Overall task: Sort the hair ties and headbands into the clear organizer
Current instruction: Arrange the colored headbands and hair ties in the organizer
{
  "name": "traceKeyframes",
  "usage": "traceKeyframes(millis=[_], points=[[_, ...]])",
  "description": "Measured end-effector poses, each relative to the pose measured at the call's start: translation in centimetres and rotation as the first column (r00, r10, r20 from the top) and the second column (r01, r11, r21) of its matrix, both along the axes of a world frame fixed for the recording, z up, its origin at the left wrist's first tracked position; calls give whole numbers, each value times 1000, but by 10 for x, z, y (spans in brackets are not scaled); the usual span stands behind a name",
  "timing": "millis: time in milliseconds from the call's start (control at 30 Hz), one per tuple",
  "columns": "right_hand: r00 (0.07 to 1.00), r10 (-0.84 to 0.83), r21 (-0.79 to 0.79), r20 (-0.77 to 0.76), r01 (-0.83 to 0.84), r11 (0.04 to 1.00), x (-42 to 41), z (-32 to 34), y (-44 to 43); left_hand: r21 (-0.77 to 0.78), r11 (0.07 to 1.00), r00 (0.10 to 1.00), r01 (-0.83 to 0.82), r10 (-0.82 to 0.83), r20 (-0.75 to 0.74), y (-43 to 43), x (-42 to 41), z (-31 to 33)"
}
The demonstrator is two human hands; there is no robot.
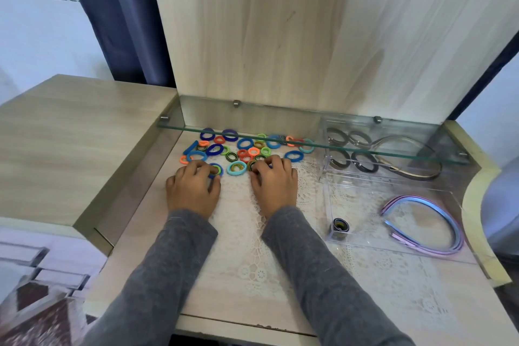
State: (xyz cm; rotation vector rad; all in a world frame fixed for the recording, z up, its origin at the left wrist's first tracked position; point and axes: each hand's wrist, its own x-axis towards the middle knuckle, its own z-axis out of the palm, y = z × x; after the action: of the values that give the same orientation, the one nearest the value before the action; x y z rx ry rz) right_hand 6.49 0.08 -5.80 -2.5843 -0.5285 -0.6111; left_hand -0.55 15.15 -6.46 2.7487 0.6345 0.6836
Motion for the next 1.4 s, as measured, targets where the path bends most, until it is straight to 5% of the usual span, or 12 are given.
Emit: traceKeyframes(millis=[467,867,1133,1400], points=[[997,63,-21,40,-62,998,-6,-3,-3,-14,998,996,65,-65,54,-4,-3,3],[910,412,-61,-51,-415,908,-34,2,-21,-17,984,968,180,-174,181,-2,-5,-3],[996,83,16,-17,-83,996,-5,4,-13,36,960,947,276,-278,162,-6,-21,0],[993,93,-96,-70,-99,990,11,2,-2,24,895,884,444,-443,150,-6,-19,-1]])
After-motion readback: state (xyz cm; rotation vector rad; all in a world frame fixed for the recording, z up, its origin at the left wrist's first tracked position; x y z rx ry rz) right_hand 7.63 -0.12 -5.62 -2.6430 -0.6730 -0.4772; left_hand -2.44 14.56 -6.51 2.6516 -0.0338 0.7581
